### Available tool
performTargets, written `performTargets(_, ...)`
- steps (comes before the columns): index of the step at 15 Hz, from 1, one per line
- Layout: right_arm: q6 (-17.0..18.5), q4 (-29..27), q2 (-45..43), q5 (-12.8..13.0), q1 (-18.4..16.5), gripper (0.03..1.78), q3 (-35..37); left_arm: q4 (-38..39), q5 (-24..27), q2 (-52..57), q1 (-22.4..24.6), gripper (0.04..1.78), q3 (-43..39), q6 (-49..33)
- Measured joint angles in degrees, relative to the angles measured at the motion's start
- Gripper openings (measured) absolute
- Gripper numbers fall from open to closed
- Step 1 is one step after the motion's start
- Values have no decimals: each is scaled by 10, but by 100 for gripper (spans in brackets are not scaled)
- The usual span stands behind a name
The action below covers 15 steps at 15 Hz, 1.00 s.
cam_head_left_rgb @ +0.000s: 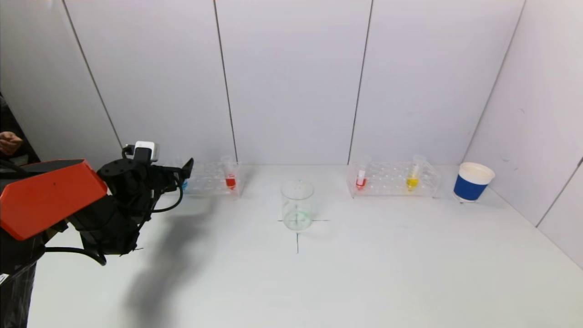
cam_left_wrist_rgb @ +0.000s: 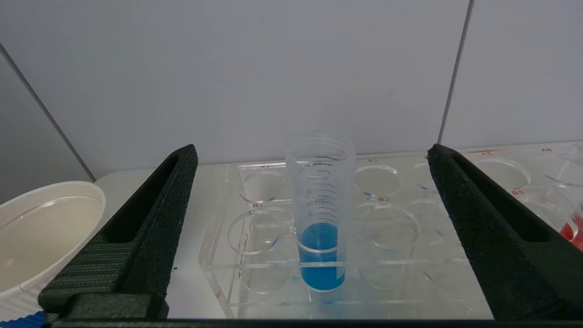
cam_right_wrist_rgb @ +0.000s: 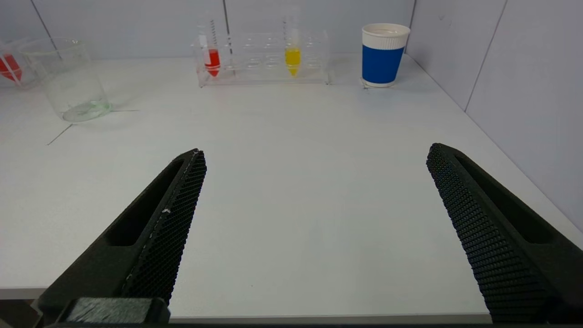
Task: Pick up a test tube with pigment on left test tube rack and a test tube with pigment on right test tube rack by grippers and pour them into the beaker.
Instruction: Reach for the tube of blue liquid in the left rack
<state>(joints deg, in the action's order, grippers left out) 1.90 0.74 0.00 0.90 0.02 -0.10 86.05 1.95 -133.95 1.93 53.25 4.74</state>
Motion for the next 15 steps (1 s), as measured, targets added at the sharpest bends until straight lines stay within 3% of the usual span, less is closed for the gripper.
performTargets(15,0,0,0,0,0,176,0,0,-1,-17,-1,176,12,0)
